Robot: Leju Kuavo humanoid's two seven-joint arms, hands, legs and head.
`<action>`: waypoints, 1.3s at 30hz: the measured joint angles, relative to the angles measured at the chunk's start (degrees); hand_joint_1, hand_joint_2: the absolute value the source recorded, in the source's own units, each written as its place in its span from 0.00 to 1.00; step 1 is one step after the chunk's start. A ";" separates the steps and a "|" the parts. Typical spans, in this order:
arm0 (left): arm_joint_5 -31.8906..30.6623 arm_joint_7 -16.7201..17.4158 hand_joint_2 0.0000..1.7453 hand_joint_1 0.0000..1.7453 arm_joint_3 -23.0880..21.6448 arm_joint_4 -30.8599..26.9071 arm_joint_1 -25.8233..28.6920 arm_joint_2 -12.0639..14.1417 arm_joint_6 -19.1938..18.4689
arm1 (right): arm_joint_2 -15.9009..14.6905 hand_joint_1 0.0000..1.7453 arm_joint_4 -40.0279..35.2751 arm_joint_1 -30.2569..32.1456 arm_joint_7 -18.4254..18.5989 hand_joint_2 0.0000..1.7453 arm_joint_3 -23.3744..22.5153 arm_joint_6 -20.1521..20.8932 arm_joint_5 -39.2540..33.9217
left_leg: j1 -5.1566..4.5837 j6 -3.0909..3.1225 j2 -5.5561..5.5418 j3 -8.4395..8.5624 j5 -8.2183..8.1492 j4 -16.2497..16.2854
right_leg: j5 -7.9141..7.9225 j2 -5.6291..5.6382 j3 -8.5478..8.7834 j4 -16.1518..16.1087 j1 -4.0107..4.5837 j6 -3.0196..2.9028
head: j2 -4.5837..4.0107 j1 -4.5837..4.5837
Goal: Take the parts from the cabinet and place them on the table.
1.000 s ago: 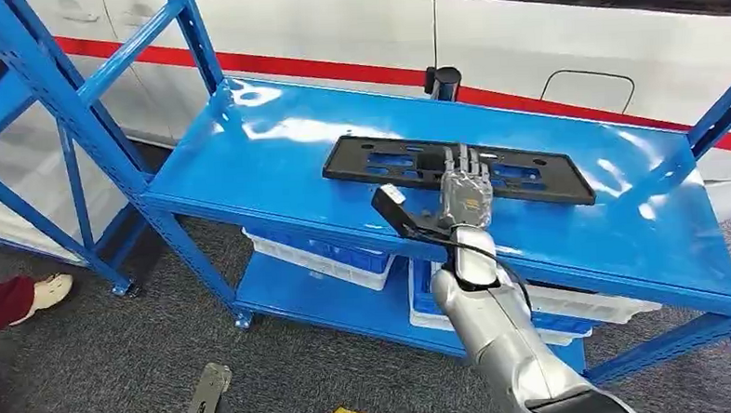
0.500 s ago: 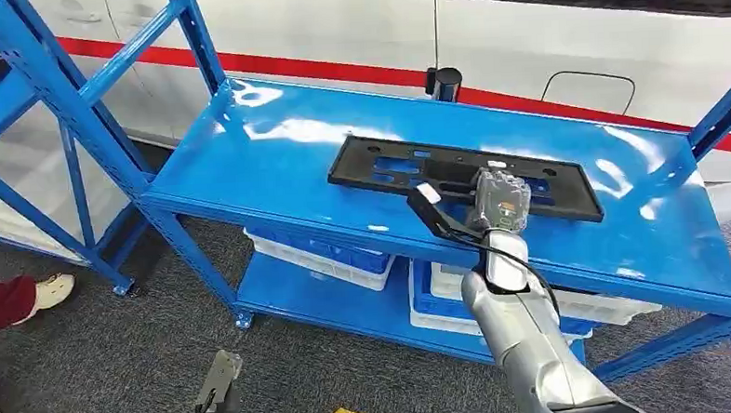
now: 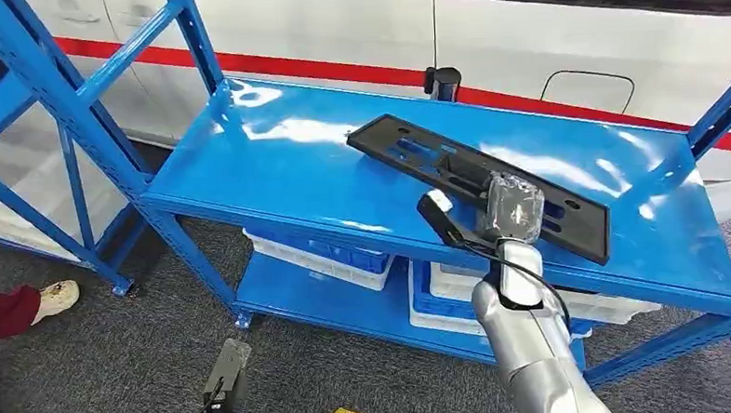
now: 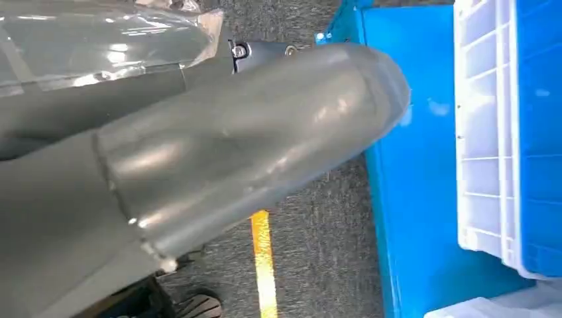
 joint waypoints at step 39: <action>2.60 -4.09 0.00 0.00 10.18 -0.46 1.09 -1.88 0.11 | -2.86 1.00 -55.30 10.21 -26.80 1.00 2.38 9.64 -66.87 | 0.37 2.31 0.27 0.89 1.10 -1.65 | -5.02 0.02 -2.98 7.39 -0.50 0.11 | 0.00 0.22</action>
